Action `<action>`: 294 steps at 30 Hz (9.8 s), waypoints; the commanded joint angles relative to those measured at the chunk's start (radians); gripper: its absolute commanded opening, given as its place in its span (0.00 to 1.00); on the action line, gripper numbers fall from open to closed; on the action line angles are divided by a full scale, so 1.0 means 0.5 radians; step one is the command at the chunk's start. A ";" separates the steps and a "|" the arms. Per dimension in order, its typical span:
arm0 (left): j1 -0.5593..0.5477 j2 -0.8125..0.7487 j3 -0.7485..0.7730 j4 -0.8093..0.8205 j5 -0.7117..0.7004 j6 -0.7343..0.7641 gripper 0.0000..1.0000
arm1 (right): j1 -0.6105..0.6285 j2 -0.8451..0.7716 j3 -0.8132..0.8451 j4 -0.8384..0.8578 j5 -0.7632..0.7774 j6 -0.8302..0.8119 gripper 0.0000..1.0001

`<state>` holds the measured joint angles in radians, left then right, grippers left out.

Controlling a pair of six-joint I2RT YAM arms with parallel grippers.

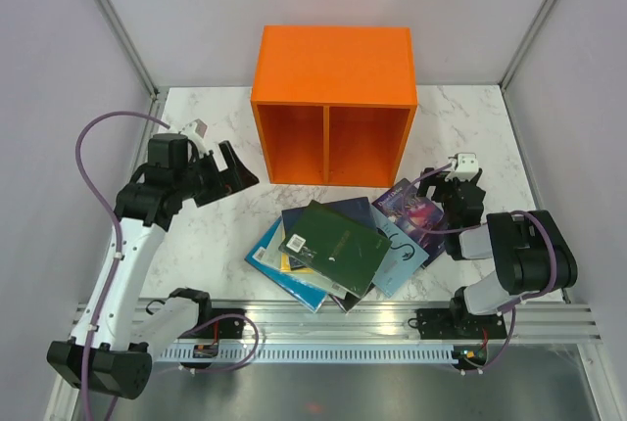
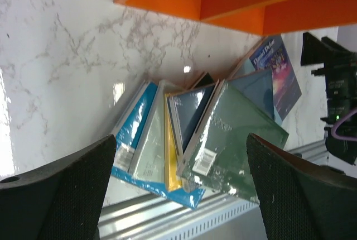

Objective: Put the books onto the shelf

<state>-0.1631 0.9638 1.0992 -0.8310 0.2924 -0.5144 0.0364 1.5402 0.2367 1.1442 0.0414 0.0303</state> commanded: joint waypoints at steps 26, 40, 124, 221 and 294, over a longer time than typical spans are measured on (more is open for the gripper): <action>-0.066 -0.231 -0.526 -0.010 0.394 -0.177 1.00 | 0.185 -1.540 0.745 -3.175 -0.604 1.694 0.98; -0.189 -0.029 -0.680 0.395 0.599 -0.183 0.97 | 0.197 -2.092 0.189 -3.215 -0.936 2.062 0.96; -0.573 -0.151 0.032 0.294 0.066 -0.091 1.00 | 0.869 -1.267 1.702 -3.099 -0.442 2.611 0.00; -1.045 0.440 0.130 0.837 -1.707 -0.130 0.02 | 1.630 -1.933 1.143 -3.463 0.359 3.062 0.98; -0.889 1.110 -0.373 2.497 -2.153 -0.392 0.99 | 1.633 -2.483 0.450 -3.418 0.433 3.118 0.98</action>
<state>-0.6338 1.6054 0.9218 0.4767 -0.7670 -0.6880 0.8536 0.2447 0.4580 -0.6682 0.2646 1.6253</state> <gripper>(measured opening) 0.981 0.982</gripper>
